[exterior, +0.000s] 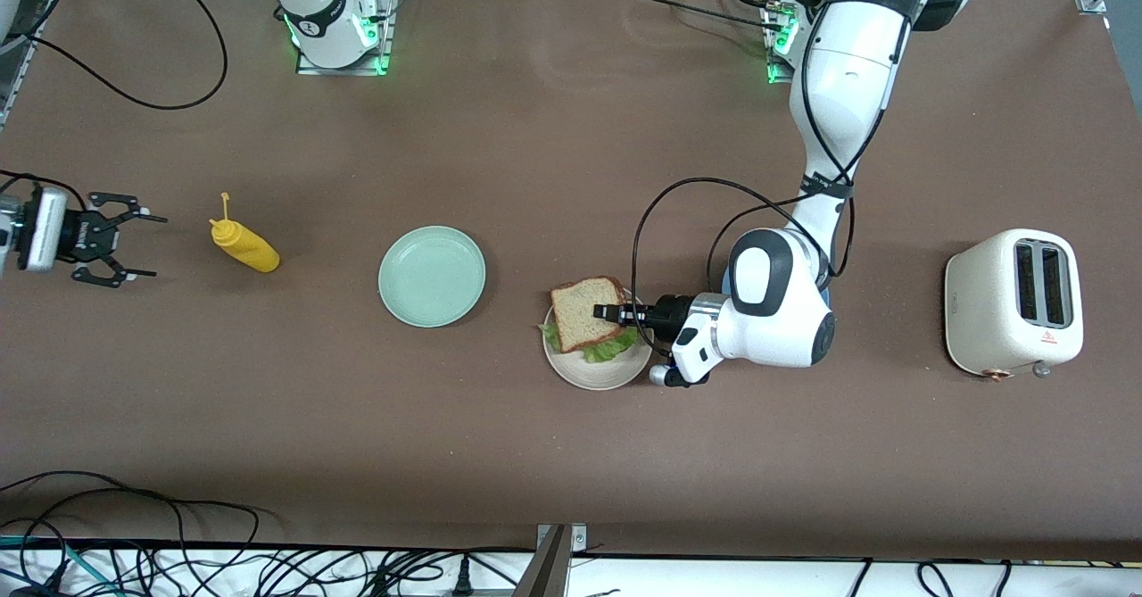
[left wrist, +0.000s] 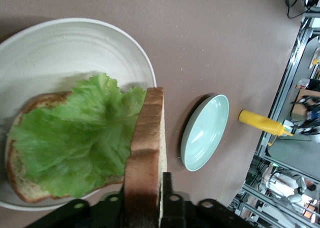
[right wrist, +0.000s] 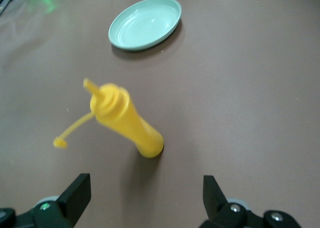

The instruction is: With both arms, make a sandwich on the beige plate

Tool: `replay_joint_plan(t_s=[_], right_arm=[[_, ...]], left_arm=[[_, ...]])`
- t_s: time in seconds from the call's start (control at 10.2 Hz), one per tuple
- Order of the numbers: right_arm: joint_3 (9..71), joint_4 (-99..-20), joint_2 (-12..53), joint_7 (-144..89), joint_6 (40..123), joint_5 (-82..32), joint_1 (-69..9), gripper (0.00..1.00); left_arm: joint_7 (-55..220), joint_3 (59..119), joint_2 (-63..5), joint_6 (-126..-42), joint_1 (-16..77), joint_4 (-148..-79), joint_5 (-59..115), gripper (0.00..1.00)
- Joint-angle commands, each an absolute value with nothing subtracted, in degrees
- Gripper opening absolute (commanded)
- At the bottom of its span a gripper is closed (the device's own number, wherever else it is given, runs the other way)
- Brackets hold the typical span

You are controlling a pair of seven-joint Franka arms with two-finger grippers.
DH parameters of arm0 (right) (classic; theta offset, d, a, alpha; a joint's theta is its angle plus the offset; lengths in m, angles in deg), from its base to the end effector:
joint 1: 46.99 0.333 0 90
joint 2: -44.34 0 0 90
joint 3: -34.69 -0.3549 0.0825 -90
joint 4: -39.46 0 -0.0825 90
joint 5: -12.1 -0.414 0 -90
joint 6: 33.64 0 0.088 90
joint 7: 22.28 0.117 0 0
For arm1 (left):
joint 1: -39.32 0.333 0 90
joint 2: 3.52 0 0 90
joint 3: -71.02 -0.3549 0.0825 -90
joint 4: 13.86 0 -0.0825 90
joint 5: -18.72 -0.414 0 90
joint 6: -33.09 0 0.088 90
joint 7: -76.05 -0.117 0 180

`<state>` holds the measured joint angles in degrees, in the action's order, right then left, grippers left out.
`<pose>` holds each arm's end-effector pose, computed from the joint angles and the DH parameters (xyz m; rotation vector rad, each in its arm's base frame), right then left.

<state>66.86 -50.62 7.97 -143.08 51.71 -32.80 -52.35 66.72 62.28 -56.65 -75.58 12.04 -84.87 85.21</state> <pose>0.6117 -0.2905 0.2980 -1.9922 -1.4447 -0.4109 0.7226 -0.3591 0.2169 2.2304 0.0196 -0.3580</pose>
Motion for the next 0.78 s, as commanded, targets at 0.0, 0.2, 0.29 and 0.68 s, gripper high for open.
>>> replay_joint_plan(t_s=[0.0, 0.2, 0.29, 0.68], right_arm=[[66.3, -40.1, 7.7, -125.5, 43.7, -29.0, -51.7, 0.99], [66.5, -32.6, 7.8, -109.5, 37.2, -27.9, -50.9, 0.99], [66.5, -29.7, 8.3, -101.6, 35.4, -27.8, -50.1, 0.99], [66.7, -24.6, 13.4, -70.1, 35.1, -20.9, -43.1, 1.0]], left_arm=[[63.8, 61.9, -56.8, -75.9, 11.8, -85.7, 86.6, 0.83], [63.8, 61.8, -56.8, -75.9, 12.2, -85.8, 86.6, 0.87], [63.8, 61.6, -56.8, -75.8, 12.4, -85.8, 86.1, 0.91], [64.0, 61.2, -56.3, -75.7, 14.3, -85.7, 82.4, 1.0]])
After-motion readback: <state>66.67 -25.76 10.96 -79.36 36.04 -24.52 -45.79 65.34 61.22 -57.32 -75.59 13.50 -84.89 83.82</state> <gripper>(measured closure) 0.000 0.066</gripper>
